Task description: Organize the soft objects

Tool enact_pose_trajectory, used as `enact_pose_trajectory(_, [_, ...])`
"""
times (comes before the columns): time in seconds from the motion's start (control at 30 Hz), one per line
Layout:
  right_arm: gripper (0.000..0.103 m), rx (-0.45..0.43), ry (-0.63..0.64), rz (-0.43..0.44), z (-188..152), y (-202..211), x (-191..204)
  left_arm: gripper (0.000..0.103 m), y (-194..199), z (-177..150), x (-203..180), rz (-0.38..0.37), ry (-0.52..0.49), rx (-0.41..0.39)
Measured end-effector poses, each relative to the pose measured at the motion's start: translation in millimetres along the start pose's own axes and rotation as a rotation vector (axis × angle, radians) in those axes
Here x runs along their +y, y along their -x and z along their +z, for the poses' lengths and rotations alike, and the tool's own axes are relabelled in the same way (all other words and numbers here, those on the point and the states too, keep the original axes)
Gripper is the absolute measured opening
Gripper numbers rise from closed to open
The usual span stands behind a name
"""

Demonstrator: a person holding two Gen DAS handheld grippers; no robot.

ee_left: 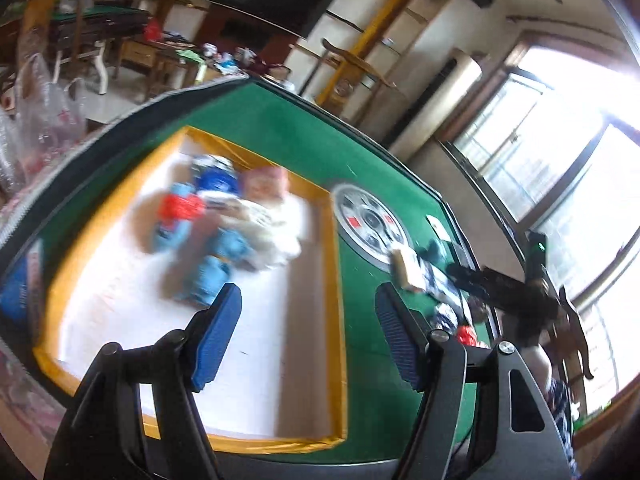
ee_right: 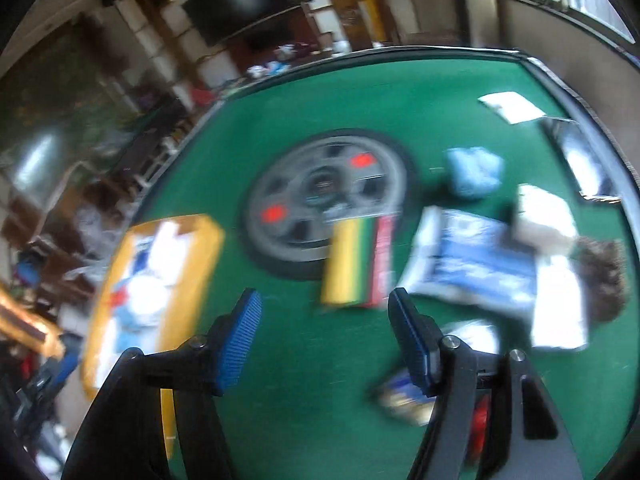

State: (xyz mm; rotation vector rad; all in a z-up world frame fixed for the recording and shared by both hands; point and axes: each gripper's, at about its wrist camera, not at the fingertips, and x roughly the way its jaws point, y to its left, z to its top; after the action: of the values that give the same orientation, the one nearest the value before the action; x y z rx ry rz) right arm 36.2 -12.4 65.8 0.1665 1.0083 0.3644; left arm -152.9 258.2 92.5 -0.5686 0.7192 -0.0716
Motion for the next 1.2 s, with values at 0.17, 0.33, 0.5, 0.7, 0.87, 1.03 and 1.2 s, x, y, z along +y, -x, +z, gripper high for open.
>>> enact_pose_trajectory(0.17, [0.061, 0.033, 0.074, -0.098, 17.7, -33.0, 5.7, 0.069, -0.3, -10.5, -19.7, 0.008, -0.045, 0.029])
enact_pose_trajectory(0.33, [0.057, 0.106, 0.119, -0.199, 23.9, -76.8, 13.5, 0.069, 7.7, -15.5, -25.3, 0.030, -0.061, 0.027])
enact_pose_trajectory(0.5, [0.033, 0.117, 0.085, -0.156, 6.6, -75.6, 17.4, 0.069, 3.0, -15.0, -28.5, 0.041, -0.066, 0.033])
enact_pose_trajectory(0.7, [0.037, 0.224, 0.029, 0.038, -61.0, -38.4, 28.4, 0.069, -27.3, -20.4, -48.2, 0.002, -0.101, 0.101])
enact_pose_trajectory(0.87, [0.056, 0.118, 0.034, 0.155, -76.6, 19.2, 6.6, 0.069, -53.0, -36.6, -77.1, -0.032, -0.151, 0.185])
enact_pose_trajectory(1.03, [0.066, -0.073, 0.011, 0.046, -71.1, 77.2, -41.3, 0.069, -88.1, -58.4, -112.5, -0.026, -0.224, 0.269])
enact_pose_trajectory(1.2, [0.066, -0.099, -0.094, 0.010, -75.0, 98.0, -89.4, 0.069, -125.8, -68.1, -136.6, 0.053, -0.283, 0.295])
